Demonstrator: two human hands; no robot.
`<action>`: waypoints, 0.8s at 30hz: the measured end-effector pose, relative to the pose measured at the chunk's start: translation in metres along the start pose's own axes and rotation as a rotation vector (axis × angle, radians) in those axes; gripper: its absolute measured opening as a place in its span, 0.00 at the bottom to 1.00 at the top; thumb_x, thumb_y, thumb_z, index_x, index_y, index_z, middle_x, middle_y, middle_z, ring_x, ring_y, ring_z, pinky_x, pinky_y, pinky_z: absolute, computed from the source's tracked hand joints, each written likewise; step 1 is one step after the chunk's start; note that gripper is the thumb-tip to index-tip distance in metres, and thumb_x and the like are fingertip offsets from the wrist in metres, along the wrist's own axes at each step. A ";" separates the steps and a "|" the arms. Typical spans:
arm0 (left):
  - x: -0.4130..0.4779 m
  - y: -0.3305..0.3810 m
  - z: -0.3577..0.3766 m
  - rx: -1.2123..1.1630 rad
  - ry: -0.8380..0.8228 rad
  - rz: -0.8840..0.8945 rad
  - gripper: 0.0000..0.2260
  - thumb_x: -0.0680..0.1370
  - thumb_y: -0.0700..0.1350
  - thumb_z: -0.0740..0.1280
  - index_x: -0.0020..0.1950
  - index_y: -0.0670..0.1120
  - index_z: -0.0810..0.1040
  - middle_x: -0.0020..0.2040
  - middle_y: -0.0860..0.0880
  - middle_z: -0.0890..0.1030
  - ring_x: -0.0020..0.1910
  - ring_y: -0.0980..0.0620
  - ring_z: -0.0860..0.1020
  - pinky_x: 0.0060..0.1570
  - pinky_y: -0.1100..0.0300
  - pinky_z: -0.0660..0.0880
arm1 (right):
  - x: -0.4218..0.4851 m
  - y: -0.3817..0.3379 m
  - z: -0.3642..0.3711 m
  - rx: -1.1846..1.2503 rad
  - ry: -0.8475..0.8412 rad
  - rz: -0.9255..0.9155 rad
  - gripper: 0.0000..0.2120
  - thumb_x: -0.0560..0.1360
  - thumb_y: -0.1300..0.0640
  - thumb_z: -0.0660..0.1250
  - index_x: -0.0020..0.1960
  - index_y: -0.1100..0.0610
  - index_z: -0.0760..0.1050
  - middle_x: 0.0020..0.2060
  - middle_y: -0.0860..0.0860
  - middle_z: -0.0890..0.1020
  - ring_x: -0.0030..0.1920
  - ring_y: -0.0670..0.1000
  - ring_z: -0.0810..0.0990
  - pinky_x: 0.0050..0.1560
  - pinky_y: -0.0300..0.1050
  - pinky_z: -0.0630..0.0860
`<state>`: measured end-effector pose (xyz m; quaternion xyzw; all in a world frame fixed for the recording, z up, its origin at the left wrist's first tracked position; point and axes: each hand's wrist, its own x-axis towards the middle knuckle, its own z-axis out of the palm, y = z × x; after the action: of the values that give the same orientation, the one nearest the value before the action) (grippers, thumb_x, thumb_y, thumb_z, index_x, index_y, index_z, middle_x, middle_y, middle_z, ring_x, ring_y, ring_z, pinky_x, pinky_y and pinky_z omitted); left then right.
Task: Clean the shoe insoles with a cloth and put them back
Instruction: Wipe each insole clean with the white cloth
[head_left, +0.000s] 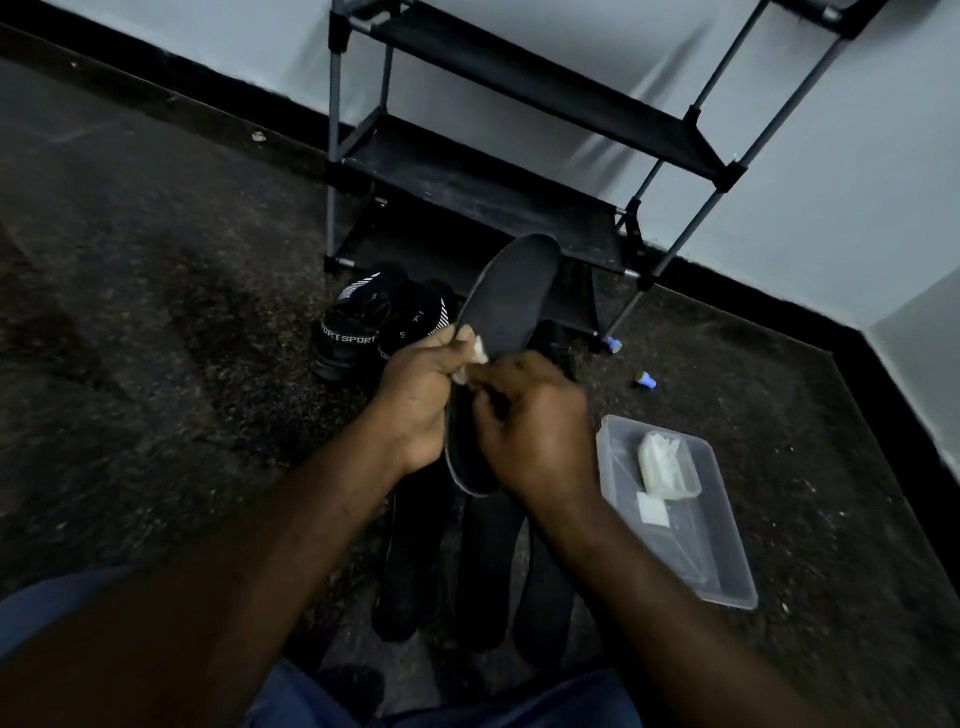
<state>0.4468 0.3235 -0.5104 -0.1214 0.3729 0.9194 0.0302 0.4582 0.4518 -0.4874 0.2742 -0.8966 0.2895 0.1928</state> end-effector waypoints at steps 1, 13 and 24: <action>0.002 0.000 -0.002 -0.017 0.029 0.004 0.13 0.80 0.43 0.68 0.64 0.40 0.78 0.57 0.40 0.75 0.53 0.47 0.76 0.52 0.59 0.75 | -0.005 -0.006 0.002 0.017 -0.039 -0.033 0.12 0.73 0.61 0.70 0.55 0.53 0.87 0.44 0.52 0.83 0.44 0.51 0.82 0.47 0.42 0.77; 0.008 0.008 -0.004 -0.060 0.109 0.050 0.08 0.86 0.43 0.62 0.56 0.44 0.80 0.49 0.45 0.82 0.46 0.49 0.80 0.48 0.55 0.79 | 0.002 0.001 0.006 -0.020 -0.018 -0.026 0.10 0.73 0.62 0.72 0.53 0.54 0.87 0.43 0.52 0.83 0.43 0.51 0.82 0.47 0.35 0.72; 0.007 0.035 -0.012 -0.267 0.070 0.125 0.19 0.88 0.46 0.56 0.75 0.36 0.70 0.69 0.32 0.77 0.67 0.34 0.78 0.53 0.46 0.83 | -0.035 -0.019 0.007 0.168 0.039 0.022 0.11 0.73 0.62 0.72 0.54 0.55 0.87 0.47 0.49 0.86 0.48 0.48 0.84 0.52 0.45 0.81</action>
<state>0.4373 0.2895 -0.4972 -0.1327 0.2548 0.9562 -0.0565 0.4957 0.4478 -0.5027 0.2737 -0.8682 0.3710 0.1834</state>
